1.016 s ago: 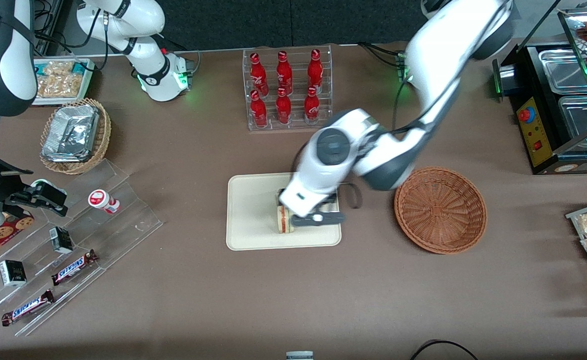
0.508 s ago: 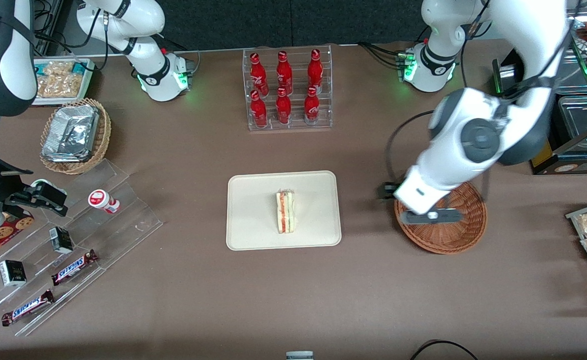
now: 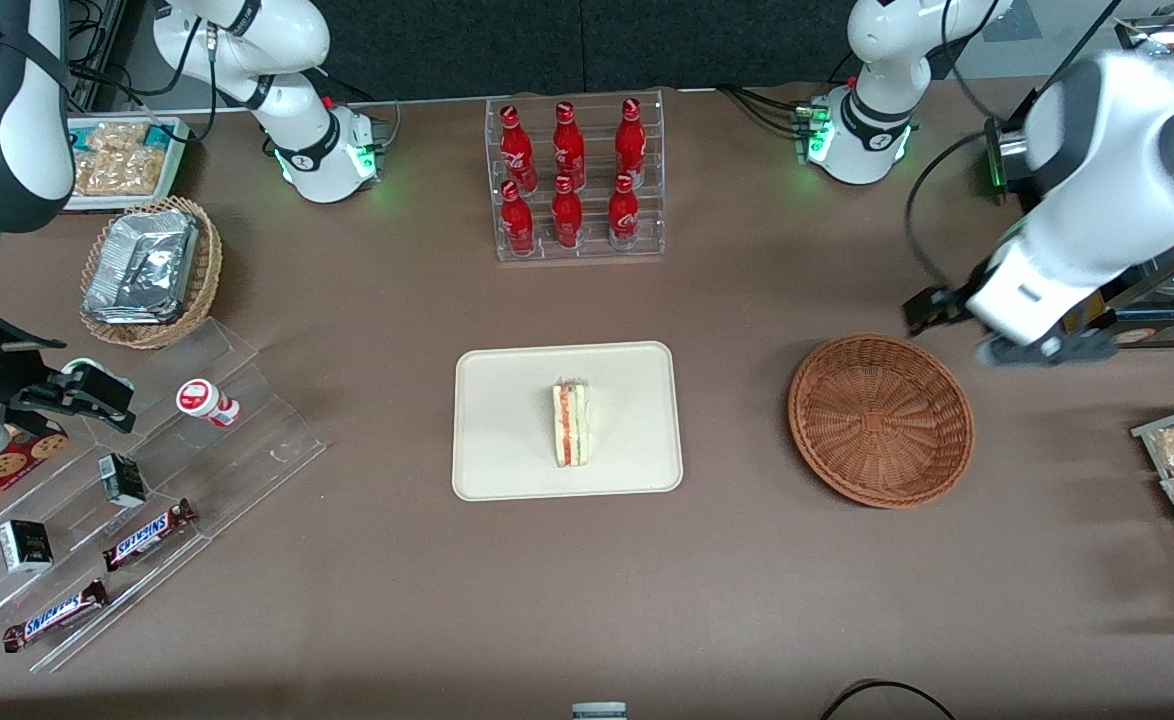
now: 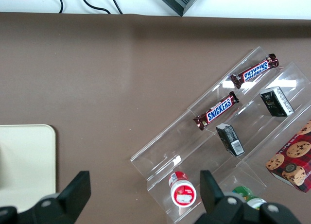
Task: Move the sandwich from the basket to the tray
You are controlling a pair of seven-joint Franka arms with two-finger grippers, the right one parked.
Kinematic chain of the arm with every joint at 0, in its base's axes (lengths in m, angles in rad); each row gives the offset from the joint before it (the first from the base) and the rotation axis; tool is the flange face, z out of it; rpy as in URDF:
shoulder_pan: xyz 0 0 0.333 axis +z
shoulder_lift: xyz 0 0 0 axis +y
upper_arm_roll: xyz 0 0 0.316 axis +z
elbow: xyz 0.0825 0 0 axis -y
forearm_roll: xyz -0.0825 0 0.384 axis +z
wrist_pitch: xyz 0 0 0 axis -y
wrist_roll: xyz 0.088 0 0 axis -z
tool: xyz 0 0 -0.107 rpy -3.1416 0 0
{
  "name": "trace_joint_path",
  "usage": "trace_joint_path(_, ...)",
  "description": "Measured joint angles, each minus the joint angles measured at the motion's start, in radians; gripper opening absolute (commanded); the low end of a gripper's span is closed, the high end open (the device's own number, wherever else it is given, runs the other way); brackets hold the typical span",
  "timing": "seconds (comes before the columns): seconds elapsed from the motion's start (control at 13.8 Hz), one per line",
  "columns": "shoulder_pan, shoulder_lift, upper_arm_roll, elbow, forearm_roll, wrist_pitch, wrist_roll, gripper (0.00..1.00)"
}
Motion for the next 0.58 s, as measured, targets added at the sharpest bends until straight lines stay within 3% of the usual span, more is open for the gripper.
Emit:
trace_joint_path(0.22,0.028,-0.008,0.004,0.159,0.000,-0.125,0.007,1.00)
trace_joint_path(0.58,0.028,0.000,0.001,0.214,0.003,-0.139,0.007,1.00)
